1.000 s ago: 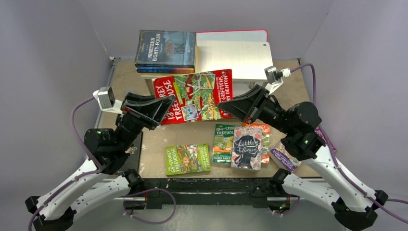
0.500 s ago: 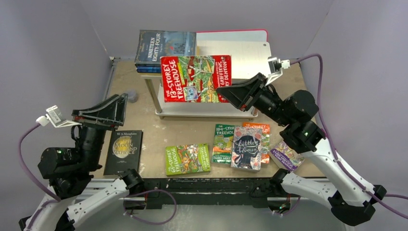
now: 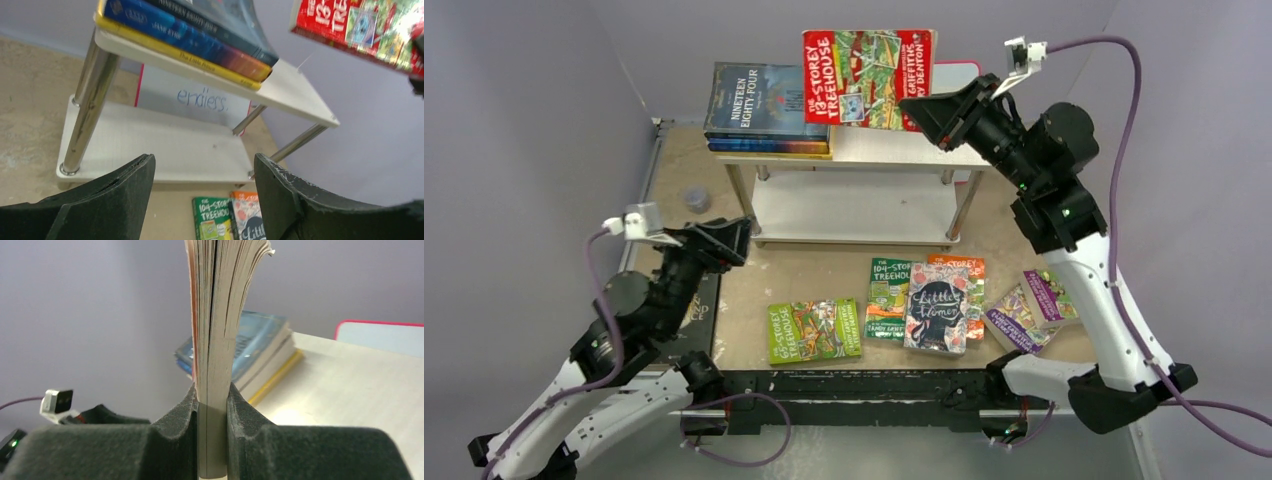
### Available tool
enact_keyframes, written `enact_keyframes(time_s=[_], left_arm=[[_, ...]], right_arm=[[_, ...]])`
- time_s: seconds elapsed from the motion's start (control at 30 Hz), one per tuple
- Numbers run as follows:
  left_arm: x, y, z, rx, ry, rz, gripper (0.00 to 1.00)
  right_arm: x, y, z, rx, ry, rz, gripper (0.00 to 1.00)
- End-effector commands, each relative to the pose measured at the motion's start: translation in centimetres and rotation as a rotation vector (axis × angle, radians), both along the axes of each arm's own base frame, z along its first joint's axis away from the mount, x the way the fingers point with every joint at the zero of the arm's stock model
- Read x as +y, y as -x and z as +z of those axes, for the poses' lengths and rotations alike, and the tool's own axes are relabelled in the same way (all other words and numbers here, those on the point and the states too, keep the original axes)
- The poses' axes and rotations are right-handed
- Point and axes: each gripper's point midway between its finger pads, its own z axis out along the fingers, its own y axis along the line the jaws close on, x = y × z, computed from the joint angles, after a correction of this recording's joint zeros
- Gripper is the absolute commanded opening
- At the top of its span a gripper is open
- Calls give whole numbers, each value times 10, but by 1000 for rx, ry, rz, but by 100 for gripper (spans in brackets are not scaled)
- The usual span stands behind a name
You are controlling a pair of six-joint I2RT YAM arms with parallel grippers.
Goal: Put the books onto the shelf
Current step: Place the book on the shelf.
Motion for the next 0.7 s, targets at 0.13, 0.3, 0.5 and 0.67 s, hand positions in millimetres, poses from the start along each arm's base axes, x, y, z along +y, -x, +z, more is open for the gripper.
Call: enact_keyframes(time_s=[0.13, 0.3, 0.5, 0.67], left_arm=[[-36, -13, -40, 114, -74, -82, 71], [-34, -15, -54, 156, -114, -63, 71], [-23, -17, -61, 182, -121, -7, 71], [-27, -18, -62, 191, -120, -14, 71]], right_arm=[[-46, -31, 11, 27, -64, -7, 0], [-60, -36, -17, 143, -40, -20, 0], [-70, -36, -50, 314, -26, 27, 0], [-71, -40, -64, 404, -18, 77, 2]])
